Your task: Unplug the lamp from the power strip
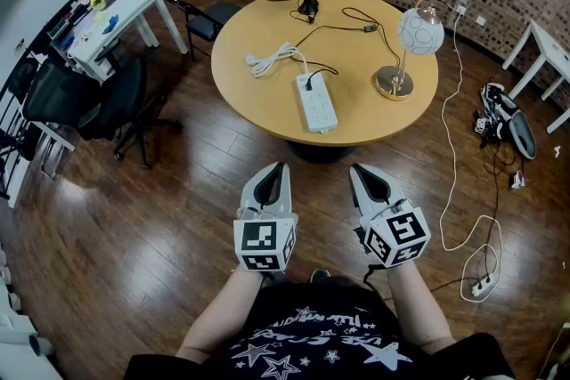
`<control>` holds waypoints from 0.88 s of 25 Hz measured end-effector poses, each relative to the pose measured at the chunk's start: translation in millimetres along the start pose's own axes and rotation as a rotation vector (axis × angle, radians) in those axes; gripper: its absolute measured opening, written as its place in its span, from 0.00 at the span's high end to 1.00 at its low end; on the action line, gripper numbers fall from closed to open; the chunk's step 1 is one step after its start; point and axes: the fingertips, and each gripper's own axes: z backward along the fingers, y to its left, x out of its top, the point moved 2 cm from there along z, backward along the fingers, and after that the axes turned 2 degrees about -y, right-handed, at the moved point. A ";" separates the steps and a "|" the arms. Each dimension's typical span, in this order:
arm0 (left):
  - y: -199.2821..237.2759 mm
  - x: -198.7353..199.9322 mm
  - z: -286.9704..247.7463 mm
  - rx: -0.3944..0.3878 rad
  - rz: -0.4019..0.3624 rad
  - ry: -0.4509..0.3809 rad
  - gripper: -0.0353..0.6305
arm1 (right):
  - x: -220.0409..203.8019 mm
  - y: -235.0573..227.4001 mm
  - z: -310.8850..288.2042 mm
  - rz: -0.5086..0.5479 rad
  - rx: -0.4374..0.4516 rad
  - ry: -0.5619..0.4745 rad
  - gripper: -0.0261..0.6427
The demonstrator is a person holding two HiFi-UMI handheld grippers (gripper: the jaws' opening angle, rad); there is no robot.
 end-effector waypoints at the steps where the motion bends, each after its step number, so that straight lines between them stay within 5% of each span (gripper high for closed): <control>1: -1.8 -0.5 -1.2 0.006 -0.002 -0.002 0.94 | -1.5 -6.3 1.3 -0.004 -0.007 0.001 0.95; 12: -2.9 3.1 -19.1 0.049 -0.008 -0.002 0.94 | -14.7 -40.3 -4.4 -0.045 -0.030 0.035 0.95; 22: 15.0 -15.1 -82.7 -0.012 0.008 0.031 0.94 | -13.0 -62.6 -51.5 0.010 -0.032 0.067 0.95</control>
